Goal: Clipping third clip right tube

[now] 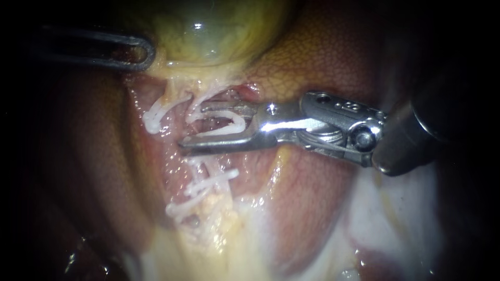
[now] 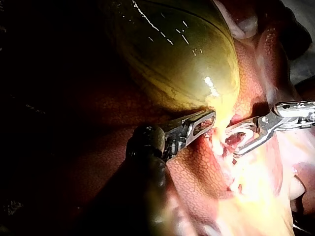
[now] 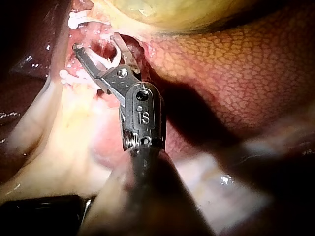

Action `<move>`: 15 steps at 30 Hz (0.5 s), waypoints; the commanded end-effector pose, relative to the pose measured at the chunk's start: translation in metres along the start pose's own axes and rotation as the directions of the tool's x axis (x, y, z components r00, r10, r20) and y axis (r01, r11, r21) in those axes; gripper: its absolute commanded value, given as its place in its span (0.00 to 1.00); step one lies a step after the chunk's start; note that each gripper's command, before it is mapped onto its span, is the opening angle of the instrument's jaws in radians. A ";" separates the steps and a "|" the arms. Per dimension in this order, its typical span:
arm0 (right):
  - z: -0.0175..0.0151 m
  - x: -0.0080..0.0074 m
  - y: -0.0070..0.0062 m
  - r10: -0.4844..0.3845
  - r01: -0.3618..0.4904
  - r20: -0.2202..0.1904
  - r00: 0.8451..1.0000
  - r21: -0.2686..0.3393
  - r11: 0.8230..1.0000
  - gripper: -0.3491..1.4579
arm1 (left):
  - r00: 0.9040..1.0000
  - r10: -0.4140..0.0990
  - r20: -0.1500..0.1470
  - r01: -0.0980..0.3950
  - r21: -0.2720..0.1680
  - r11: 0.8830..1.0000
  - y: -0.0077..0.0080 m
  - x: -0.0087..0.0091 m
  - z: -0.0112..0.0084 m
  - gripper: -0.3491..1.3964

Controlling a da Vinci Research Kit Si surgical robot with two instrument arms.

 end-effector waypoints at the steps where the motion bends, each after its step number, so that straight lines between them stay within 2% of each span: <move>1: 0.0000 0.0000 0.0000 0.000 0.000 0.000 1.000 0.001 1.000 0.43 | 1.000 0.000 0.000 0.000 0.000 1.000 0.0000 0.0000 0.0000 0.00; 15: -0.0018 0.0000 -0.0008 0.000 0.000 0.004 1.000 0.013 1.000 0.43 | 1.000 0.000 0.000 0.000 0.000 1.000 0.0000 0.0000 0.0000 0.00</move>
